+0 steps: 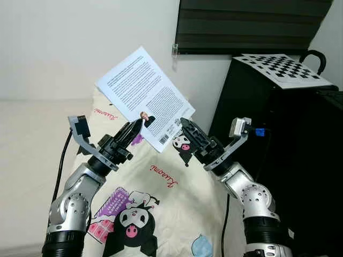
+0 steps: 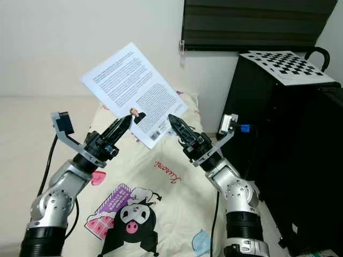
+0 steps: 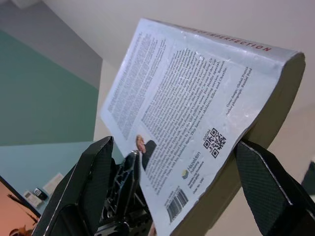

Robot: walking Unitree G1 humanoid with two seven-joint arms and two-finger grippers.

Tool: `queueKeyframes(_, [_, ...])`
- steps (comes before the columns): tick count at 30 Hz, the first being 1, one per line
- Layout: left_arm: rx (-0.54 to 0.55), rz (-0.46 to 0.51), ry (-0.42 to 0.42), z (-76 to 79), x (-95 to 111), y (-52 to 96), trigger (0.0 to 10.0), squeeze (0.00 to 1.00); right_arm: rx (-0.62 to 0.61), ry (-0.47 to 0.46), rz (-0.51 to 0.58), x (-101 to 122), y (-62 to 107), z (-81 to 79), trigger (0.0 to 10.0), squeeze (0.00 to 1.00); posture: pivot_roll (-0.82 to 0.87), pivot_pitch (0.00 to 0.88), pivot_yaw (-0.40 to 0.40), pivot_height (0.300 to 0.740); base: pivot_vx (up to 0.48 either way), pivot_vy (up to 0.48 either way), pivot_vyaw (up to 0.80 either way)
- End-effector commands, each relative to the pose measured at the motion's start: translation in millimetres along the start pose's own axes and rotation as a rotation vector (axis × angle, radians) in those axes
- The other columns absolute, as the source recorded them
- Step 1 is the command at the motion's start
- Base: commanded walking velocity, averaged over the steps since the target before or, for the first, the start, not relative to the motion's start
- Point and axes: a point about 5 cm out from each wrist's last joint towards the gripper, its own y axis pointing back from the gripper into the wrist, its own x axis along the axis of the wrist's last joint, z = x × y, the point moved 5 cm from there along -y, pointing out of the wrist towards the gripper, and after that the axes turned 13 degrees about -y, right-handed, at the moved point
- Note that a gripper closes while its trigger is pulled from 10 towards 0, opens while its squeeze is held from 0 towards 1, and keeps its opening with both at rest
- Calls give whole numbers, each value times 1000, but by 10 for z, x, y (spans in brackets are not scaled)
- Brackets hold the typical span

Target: Clean up the room

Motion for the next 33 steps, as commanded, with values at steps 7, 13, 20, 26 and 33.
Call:
queueKeyframes(7, [-63,66,-8,65,192,-17,10000,0,-103,-31,-67,-148,161,148,10000,0,-51,0,-100,740,0,0,0])
queueKeyframes(13, [-56,88,-13,33,277,-21,10000,0,-159,-54,-95,-230,366,250,10000,0,-53,0,-98,740,0,0,0])
queueKeyframes(20, [-81,68,-3,84,241,-25,10000,0,-155,-52,-49,-111,423,231,10000,0,-55,0,-93,740,0,0,0])
queueKeyframes(26, [-102,58,14,156,174,-52,10000,0,-15,-36,-62,-83,308,-19,10000,0,-52,0,-96,740,0,0,0])
queueKeyframes(33, [-123,49,33,222,124,-64,10000,0,22,-18,-79,-84,226,-103,10000,0,-50,0,-95,740,0,0,0])
